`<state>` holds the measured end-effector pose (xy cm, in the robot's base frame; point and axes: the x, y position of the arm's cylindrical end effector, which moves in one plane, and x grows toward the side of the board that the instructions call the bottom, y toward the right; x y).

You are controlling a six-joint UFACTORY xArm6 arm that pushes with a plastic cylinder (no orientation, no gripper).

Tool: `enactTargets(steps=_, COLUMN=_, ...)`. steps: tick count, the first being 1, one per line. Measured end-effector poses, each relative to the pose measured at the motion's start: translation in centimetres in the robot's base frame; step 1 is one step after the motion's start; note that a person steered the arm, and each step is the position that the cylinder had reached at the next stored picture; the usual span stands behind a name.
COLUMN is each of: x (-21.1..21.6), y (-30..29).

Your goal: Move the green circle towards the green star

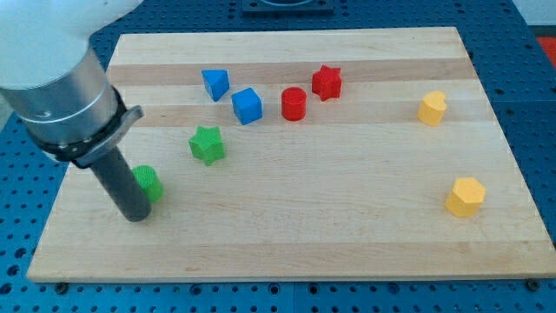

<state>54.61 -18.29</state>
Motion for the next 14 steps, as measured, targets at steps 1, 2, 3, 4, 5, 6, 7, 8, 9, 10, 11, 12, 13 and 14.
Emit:
enactTargets(steps=1, x=0.0, y=0.2)
enactTargets(steps=2, x=-0.1, y=0.2)
enactTargets(steps=3, x=-0.1, y=-2.4)
enactTargets(steps=4, x=-0.1, y=-4.3)
enactTargets(steps=5, x=-3.6, y=-3.7)
enactTargets(steps=6, x=-3.6, y=-3.7)
enactTargets(steps=7, x=-3.6, y=-3.6)
enactTargets(steps=8, x=-4.5, y=-1.2)
enactTargets(steps=9, x=-5.3, y=-0.6)
enactTargets(steps=10, x=-5.4, y=-0.3)
enactTargets(steps=11, x=-5.4, y=-0.3)
enactTargets(steps=12, x=-6.3, y=-0.2)
enactTargets(steps=13, x=-6.3, y=-0.2)
enactTargets(steps=14, x=-6.3, y=-2.5)
